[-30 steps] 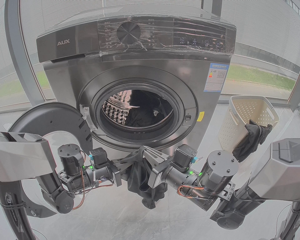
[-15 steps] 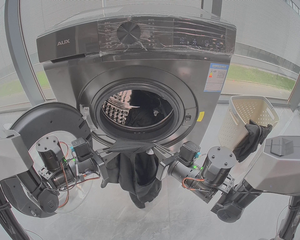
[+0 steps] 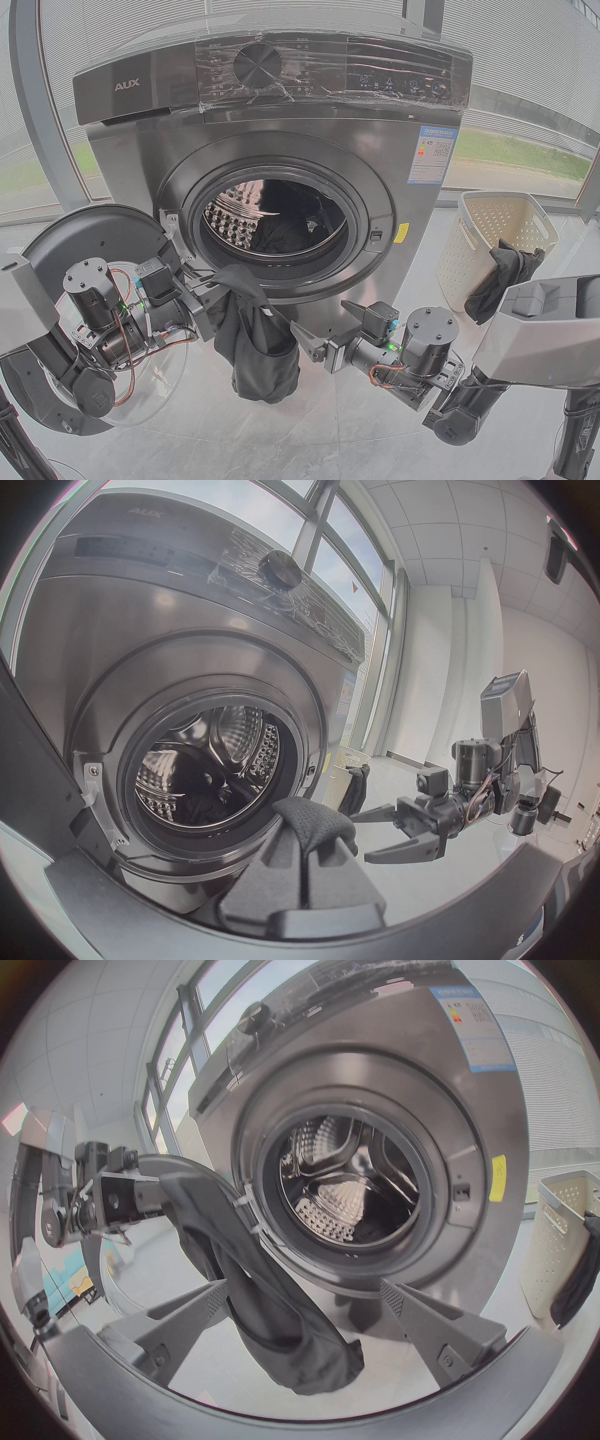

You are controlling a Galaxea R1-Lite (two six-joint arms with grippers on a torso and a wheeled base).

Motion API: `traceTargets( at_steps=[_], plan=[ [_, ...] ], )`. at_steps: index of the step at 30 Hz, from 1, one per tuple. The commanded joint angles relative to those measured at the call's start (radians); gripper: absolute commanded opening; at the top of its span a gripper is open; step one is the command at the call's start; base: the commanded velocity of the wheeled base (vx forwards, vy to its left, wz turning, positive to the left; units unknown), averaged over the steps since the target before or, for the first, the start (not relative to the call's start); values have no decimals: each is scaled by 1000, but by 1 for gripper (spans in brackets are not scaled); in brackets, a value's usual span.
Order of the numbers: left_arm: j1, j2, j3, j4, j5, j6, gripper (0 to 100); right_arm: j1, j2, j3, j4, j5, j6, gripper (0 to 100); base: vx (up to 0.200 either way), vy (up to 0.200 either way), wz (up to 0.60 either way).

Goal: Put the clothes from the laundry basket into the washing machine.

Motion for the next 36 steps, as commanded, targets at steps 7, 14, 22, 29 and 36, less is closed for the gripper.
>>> traceTargets(
  at_steps=[7,14,22,29,36],
  plan=[
    [4,-3,-8,-3,1,-1,0,-37,112,69,0,40,-4,100,0,0,0],
    [7,-5,-14,-3,2,-3,0,-61,221,-8,0,55,-32,100,0,0,0],
    [8,-5,-15,-3,2,-10,0,-72,340,-98,4,83,-73,100,0,0,0],
    [7,-3,-11,-3,1,-10,0,-66,394,-167,18,84,-74,100,0,0,0],
    [4,-2,-11,-3,1,-10,0,-66,459,-263,41,84,-76,100,0,0,0]
  ],
)
